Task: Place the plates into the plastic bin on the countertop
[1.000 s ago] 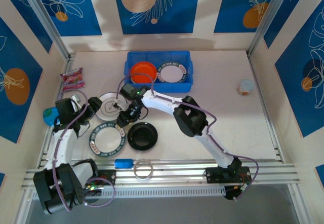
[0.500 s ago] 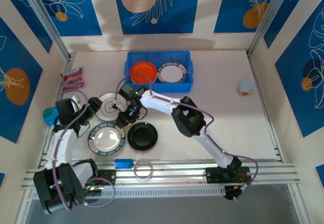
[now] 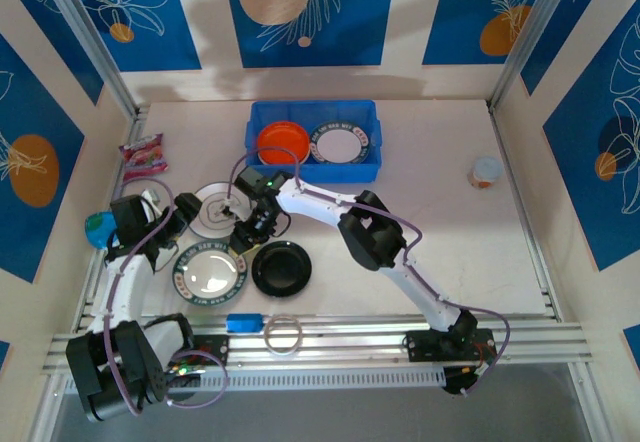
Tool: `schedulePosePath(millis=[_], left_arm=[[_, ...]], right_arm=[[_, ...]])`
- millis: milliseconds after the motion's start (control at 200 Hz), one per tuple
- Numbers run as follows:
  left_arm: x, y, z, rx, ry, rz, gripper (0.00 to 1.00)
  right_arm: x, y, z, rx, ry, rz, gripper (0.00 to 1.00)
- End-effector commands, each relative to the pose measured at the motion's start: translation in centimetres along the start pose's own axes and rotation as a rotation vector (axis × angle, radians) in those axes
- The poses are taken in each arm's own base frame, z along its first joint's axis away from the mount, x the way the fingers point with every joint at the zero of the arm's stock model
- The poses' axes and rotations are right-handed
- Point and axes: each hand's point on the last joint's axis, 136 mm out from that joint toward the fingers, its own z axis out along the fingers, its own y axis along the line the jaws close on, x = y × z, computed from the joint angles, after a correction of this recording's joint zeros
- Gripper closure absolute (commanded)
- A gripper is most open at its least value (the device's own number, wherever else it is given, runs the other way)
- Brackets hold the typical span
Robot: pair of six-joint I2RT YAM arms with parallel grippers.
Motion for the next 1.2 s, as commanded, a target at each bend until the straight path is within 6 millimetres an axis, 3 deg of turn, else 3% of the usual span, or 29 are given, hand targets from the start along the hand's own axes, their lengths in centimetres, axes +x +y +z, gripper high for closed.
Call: schedulePosePath(millis=[0, 370, 580, 880, 1196], left_arm=[[-0.2, 0.2, 0.0, 0.010, -0.006, 0.008, 0.08], [0.0, 0.4, 0.2, 0.008, -0.007, 0.011, 0.08], [-0.1, 0.5, 0.1, 0.003, -0.008, 0.014, 0.08], [0.5, 1.0, 0.4, -0.001, 0.003, 0.007, 0.08], [0.5, 1.2, 0.6, -0.009, 0.003, 0.014, 0.08]], right_arm=[[0.3, 0.1, -0.2, -0.011, 0.010, 0.025, 0.65], [-0.4, 0.3, -1.3, -0.021, -0.026, 0.033, 0.66], [-0.3, -0.2, -0.6, -0.041, -0.011, 0.051, 0.66], [0.1, 1.1, 0.6, -0.081, 0.023, 0.018, 0.67], [0.6, 1.1, 2.0, -0.069, 0.067, 0.018, 0.68]])
